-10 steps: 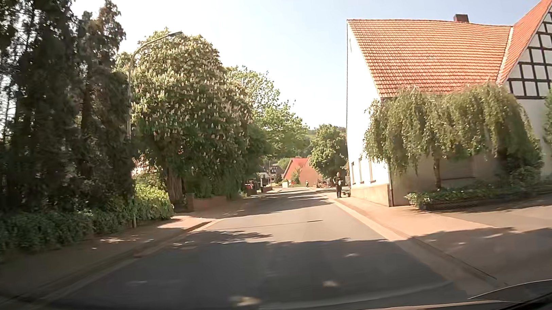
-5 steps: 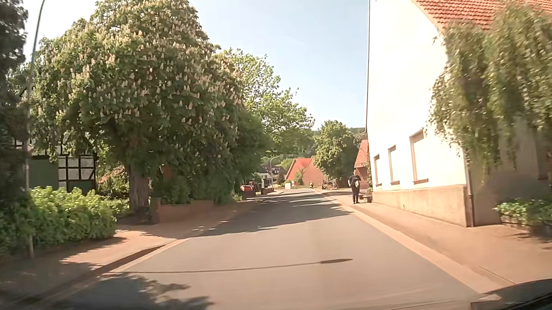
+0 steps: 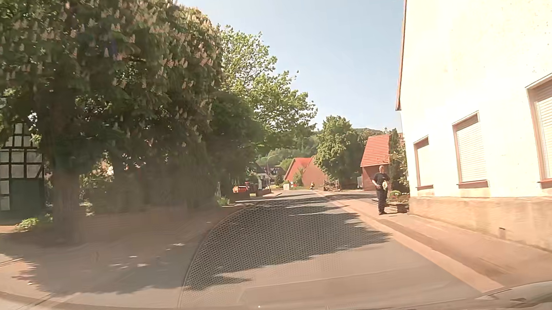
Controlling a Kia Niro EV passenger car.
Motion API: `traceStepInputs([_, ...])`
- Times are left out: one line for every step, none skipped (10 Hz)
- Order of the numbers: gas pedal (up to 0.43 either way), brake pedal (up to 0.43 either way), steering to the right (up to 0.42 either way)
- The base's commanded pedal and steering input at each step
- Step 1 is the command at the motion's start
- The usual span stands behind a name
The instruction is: Follow the waypoints while adhering to traffic rules and regulations
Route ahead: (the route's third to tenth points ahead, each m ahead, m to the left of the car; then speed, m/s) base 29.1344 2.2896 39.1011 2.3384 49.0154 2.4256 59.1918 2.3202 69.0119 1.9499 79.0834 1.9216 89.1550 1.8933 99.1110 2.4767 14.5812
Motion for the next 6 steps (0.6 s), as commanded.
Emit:
traceStepInputs([0.228,0.000,0.004])
traceStepInputs([0.228,0.000,0.004])
traceStepInputs([0.220,0.000,0.004])
traceStepInputs([0.220,0.000,0.005])
traceStepInputs([0.220,0.000,0.005])
traceStepInputs([0.209,0.000,0.005])
